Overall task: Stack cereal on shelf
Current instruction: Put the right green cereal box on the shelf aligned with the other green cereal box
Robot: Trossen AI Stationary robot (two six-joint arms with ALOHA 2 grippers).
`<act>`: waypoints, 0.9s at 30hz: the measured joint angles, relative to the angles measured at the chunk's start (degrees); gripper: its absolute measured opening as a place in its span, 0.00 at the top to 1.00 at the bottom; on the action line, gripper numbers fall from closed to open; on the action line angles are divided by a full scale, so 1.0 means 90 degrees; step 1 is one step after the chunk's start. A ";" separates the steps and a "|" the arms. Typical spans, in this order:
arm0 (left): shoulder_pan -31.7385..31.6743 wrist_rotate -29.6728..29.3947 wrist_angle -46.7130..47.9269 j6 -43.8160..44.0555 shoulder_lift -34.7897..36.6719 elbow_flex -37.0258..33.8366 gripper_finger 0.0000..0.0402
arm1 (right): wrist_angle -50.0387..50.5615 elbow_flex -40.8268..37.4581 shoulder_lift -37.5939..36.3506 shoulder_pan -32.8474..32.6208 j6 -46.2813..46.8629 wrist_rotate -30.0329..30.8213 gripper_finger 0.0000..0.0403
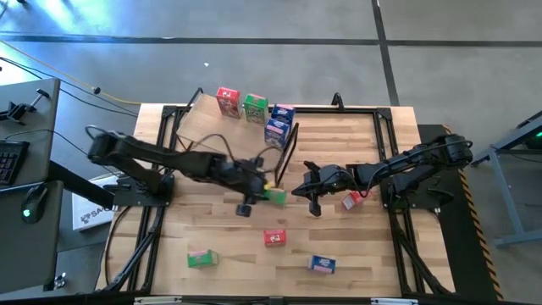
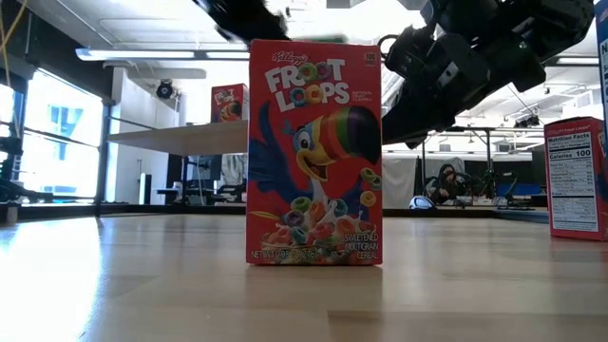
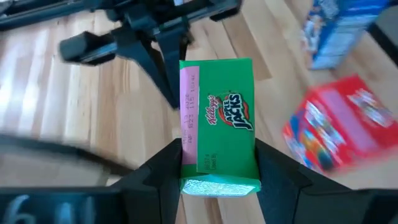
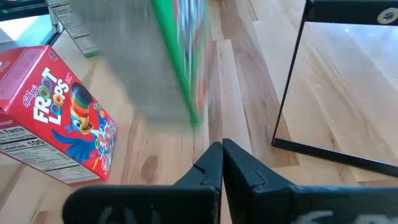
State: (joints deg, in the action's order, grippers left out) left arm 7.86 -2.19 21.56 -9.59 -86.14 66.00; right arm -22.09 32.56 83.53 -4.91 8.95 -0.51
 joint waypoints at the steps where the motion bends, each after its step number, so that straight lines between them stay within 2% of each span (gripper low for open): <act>1: 0.0004 0.0000 0.0280 -0.0005 0.0218 0.0000 0.63 | 0.0000 0.0000 0.0000 0.0000 0.0000 -0.0001 1.00; 8: -0.0091 -0.0425 0.1543 -0.0080 0.1835 0.0000 0.63 | 0.0017 0.0000 -0.0002 0.0000 -0.0002 -0.0031 1.00; 11: -0.0435 -0.0732 0.1837 -0.0503 0.2375 0.0000 0.63 | 0.0012 -0.0001 -0.0002 0.0000 -0.0002 -0.0051 1.00; 14: -0.1037 -0.0673 0.1855 -0.0999 0.2664 0.0000 0.63 | 0.0010 0.0000 -0.0002 0.0000 -0.0001 -0.0051 1.00; 21: -0.2730 0.0007 0.1657 -0.2020 0.2515 0.0000 0.63 | 0.0004 -0.0001 -0.0005 0.0000 0.0000 -0.0070 1.00; 27: -0.3486 0.0551 0.1318 -0.2579 0.2070 0.0000 0.63 | 0.0000 0.0000 -0.0005 0.0000 0.0012 -0.0157 1.00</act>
State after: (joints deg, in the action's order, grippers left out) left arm -23.52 2.76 33.42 -32.80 -67.50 66.00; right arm -22.09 32.55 83.48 -4.91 9.06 -1.93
